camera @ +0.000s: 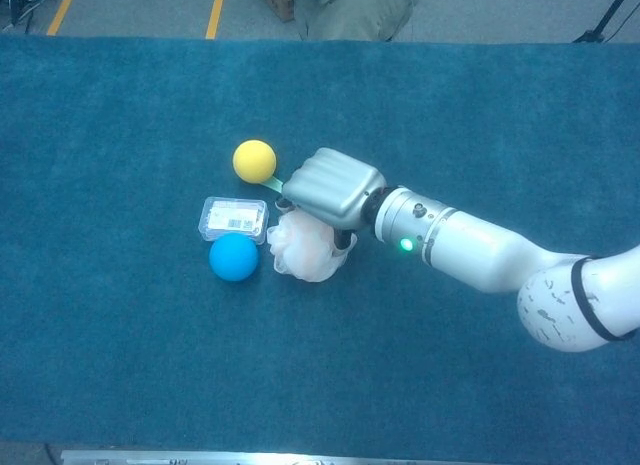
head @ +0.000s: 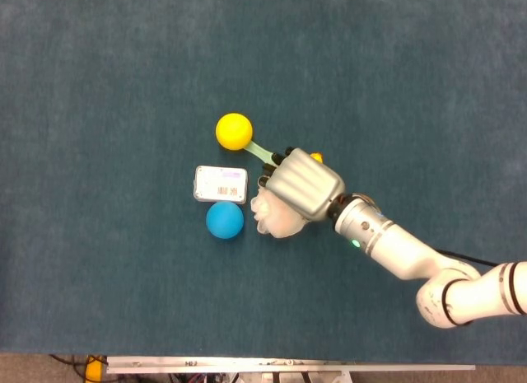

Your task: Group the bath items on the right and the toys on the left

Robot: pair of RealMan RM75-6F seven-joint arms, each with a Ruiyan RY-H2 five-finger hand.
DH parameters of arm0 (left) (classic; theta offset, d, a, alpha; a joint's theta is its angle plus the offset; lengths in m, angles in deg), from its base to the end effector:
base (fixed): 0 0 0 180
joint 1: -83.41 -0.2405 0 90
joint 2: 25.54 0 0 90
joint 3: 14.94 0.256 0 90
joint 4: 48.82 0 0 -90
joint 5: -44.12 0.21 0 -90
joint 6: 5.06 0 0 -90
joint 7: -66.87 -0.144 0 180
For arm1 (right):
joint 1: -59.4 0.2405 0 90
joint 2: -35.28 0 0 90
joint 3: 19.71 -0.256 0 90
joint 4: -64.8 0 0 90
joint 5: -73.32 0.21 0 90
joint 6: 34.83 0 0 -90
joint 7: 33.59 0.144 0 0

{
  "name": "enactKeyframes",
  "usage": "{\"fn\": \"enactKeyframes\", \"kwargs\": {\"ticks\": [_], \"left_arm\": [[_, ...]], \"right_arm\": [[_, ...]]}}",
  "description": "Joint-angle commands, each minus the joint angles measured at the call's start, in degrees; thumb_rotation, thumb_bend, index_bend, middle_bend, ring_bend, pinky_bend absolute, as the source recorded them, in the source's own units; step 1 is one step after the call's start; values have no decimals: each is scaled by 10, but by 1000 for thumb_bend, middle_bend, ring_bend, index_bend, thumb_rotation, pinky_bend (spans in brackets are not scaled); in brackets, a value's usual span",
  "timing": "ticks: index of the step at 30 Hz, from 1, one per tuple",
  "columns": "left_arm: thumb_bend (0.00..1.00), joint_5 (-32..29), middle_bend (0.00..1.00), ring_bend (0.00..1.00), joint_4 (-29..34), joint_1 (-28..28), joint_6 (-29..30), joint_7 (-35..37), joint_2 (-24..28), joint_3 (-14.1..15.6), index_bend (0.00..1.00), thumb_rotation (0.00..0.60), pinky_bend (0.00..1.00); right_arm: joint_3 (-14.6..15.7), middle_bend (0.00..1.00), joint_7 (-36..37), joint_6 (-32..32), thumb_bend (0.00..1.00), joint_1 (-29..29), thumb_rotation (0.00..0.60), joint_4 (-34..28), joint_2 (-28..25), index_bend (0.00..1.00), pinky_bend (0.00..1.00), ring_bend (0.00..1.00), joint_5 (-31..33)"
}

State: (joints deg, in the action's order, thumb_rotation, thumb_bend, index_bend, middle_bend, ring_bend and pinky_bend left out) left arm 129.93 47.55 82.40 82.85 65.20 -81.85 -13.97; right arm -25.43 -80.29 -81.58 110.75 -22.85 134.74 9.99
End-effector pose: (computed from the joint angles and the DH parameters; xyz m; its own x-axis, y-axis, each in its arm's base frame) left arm -0.3249 0.1342 0.1941 0.4804 0.0638 0.8747 0.8703 0.0887 -0.4845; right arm -0.0675 -0.2826 -0.1030 0.7690 -0.1510 0.6211 -0.4975 -0.7516 0.4332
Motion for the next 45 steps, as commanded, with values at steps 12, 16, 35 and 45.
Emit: {"fn": "enactKeyframes", "kwargs": {"ticks": [12, 16, 35, 45], "left_arm": [[337, 2, 288, 278, -4, 6, -10, -2, -6, -2, 319, 600, 247], [337, 2, 288, 278, -4, 9, -14, -3, -7, -3, 319, 600, 247], [337, 6, 287, 278, -1, 23, -33, -14, -17, -5, 319, 600, 247], [337, 30, 283, 226, 2, 35, -31, -14, -13, -7, 318, 600, 246]], "right_arm": [[-23, 419, 108, -73, 0, -36, 600, -64, -107, 488, 469, 336, -47], [-22, 418, 122, -86, 0, -46, 600, -69, -136, 488, 469, 336, -55], [-2, 308, 110, -76, 0, -67, 600, -5, -183, 262, 427, 258, 3], [7, 145, 108, -87, 0, -74, 600, -73, -222, 0, 314, 137, -11]]}}
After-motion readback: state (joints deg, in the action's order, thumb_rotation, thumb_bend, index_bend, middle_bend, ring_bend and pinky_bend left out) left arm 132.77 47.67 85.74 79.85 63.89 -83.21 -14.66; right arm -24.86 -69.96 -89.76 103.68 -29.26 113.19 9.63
